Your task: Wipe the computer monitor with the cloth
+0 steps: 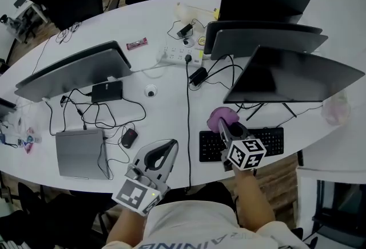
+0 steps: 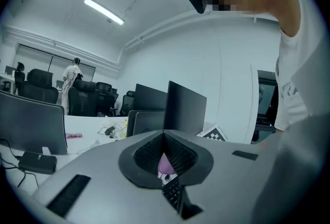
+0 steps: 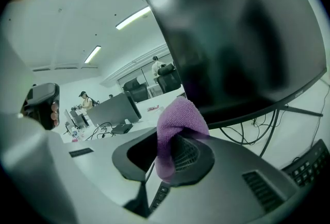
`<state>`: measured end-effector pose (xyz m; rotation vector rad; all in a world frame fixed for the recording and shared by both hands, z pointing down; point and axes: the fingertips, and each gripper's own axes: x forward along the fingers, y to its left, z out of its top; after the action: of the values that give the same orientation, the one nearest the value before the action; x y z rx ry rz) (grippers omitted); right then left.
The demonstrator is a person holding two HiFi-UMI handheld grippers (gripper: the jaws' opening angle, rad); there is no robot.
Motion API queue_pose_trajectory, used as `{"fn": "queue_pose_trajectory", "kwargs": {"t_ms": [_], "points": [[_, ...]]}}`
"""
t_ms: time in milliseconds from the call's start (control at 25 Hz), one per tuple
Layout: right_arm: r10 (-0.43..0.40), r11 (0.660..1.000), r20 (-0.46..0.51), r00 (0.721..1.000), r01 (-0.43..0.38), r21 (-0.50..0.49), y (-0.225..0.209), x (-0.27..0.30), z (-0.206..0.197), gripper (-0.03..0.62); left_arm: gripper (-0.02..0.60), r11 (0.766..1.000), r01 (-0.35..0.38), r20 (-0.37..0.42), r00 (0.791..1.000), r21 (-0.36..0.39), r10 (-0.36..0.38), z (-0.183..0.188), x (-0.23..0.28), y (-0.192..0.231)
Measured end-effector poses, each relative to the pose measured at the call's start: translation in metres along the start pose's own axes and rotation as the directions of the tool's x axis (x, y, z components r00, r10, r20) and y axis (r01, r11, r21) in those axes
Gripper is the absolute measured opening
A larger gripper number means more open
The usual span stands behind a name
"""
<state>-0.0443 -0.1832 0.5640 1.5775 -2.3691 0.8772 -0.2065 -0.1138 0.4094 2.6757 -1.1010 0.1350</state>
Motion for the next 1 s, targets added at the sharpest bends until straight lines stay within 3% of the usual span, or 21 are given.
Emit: {"fn": "queue_pose_trajectory", "kwargs": {"t_ms": [520,760,1000], "points": [[-0.013,0.975,-0.1,0.995,0.035,0.219,-0.032,0.076,-0.039,0.055,0.005,0.995,-0.086,-0.067,0.994,-0.046,0.083,-0.024,0.005,0.025],[-0.03,0.953,-0.041,0.999,0.041,0.301,-0.038,0.088,-0.026,0.055,0.005,0.994,-0.091,-0.073,0.994,-0.055,0.086,-0.026,0.008,0.03],[-0.046,0.947,0.041,0.998,0.031,0.32,-0.035,0.081,-0.012,0.055,0.005,0.995,-0.08,-0.071,0.995,-0.053,0.076,-0.027,0.009,0.031]]}}
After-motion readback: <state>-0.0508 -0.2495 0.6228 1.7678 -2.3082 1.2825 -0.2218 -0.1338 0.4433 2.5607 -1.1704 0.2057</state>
